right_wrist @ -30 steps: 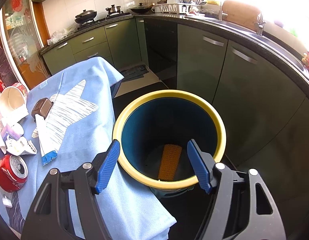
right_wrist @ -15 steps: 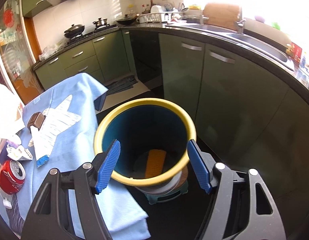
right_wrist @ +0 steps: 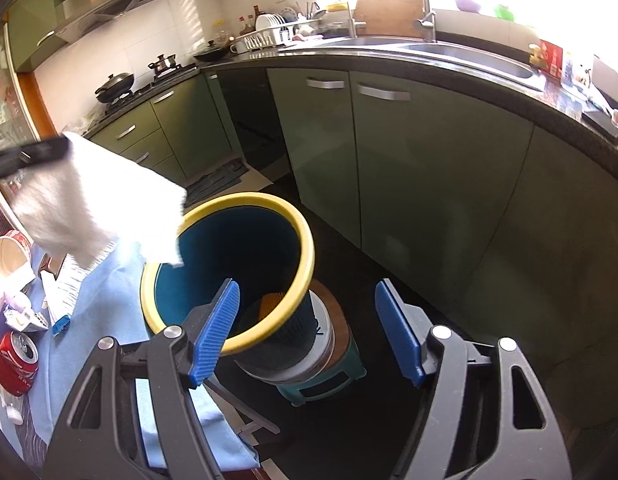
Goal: Collect trash
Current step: 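Carry the white cloth over the bin and open the left gripper, then grasp the red-and-white carton with the right gripper, then carry the carton over the bin and open the right gripper, then grasp the clear plastic lid on the paper cup with the left gripper, then carry the clear lid over the bin and open the left gripper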
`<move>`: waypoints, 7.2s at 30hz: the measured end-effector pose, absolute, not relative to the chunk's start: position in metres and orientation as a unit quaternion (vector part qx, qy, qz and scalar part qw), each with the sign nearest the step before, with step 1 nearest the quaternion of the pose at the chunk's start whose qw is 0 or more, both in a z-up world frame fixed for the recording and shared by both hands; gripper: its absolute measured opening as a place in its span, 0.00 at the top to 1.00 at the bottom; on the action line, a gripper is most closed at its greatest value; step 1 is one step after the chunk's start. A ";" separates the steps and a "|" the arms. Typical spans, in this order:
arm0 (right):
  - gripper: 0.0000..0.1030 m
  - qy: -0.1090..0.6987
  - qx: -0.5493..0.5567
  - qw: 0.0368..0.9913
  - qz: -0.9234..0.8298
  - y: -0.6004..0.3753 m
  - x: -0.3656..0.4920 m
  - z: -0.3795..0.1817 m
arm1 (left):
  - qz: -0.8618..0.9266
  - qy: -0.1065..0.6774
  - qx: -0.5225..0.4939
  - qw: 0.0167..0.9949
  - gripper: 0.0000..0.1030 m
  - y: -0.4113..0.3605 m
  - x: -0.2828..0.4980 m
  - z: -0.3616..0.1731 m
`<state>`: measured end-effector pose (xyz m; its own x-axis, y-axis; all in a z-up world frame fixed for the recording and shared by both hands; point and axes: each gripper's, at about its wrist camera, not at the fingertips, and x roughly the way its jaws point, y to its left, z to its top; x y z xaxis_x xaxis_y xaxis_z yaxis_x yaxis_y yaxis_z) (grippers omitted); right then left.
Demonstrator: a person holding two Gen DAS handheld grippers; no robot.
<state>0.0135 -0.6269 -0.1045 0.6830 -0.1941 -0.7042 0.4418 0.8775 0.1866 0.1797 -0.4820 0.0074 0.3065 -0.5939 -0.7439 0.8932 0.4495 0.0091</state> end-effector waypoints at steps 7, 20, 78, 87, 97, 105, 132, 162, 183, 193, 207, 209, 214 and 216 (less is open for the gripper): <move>0.34 0.354 0.174 0.904 -0.163 -0.624 0.017 -0.104 | -0.456 0.338 0.202 0.798 0.34 -0.472 0.182 0.003; 0.34 0.364 0.143 0.915 -0.097 -0.565 0.047 -0.098 | -0.332 0.253 0.060 0.907 0.10 -0.236 0.140 0.061; 0.49 0.420 -0.037 0.901 0.104 -0.139 0.227 -0.081 | 0.013 0.248 -0.069 0.966 0.05 0.071 0.147 -0.063; 0.50 0.391 -0.016 0.910 0.136 -0.161 0.202 -0.048 | 0.012 0.250 -0.058 0.966 0.05 0.066 0.148 -0.064; 0.51 0.355 0.020 0.918 0.173 -0.189 0.175 -0.010 | 0.008 0.248 -0.047 0.968 0.05 0.057 0.147 -0.064; 0.51 0.298 0.055 0.941 0.151 -0.256 0.139 0.030 | 0.001 0.250 -0.033 0.968 0.05 0.048 0.148 -0.066; 0.50 0.391 0.168 0.888 -0.173 -0.538 0.128 -0.100 | -0.002 0.261 0.011 0.965 0.05 0.026 0.158 -0.078; 0.31 0.363 0.174 0.910 -0.100 -0.501 0.115 -0.095 | -0.105 0.294 0.103 0.944 0.46 -0.026 0.200 -0.059; 0.31 0.357 0.166 0.917 -0.067 -0.483 0.121 -0.084 | -0.080 0.331 0.175 0.924 0.61 -0.034 0.264 -0.107; 0.31 0.357 0.166 0.917 -0.062 -0.479 0.124 -0.084 | -0.062 0.313 0.198 0.927 0.79 -0.043 0.273 -0.105; 0.31 0.355 0.167 0.918 -0.053 -0.478 0.121 -0.082 | -0.089 0.285 0.181 0.937 0.94 -0.042 0.250 -0.088; 0.31 0.355 0.167 0.918 -0.052 -0.478 0.121 -0.082 | -0.095 0.281 0.182 0.938 0.94 -0.044 0.242 -0.083; 0.31 0.354 0.167 0.919 -0.050 -0.478 0.120 -0.082 | -0.111 0.269 0.177 0.940 0.94 -0.052 0.218 -0.064; 0.31 0.353 0.166 0.919 -0.049 -0.478 0.118 -0.081 | -0.122 0.262 0.174 0.941 0.94 -0.056 0.205 -0.052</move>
<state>0.1183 -0.4776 -0.0807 0.7457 0.0269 -0.6658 0.2075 0.9401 0.2704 0.2053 -0.0557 -0.0516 0.8327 -0.1377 -0.5364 0.3208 0.9094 0.2645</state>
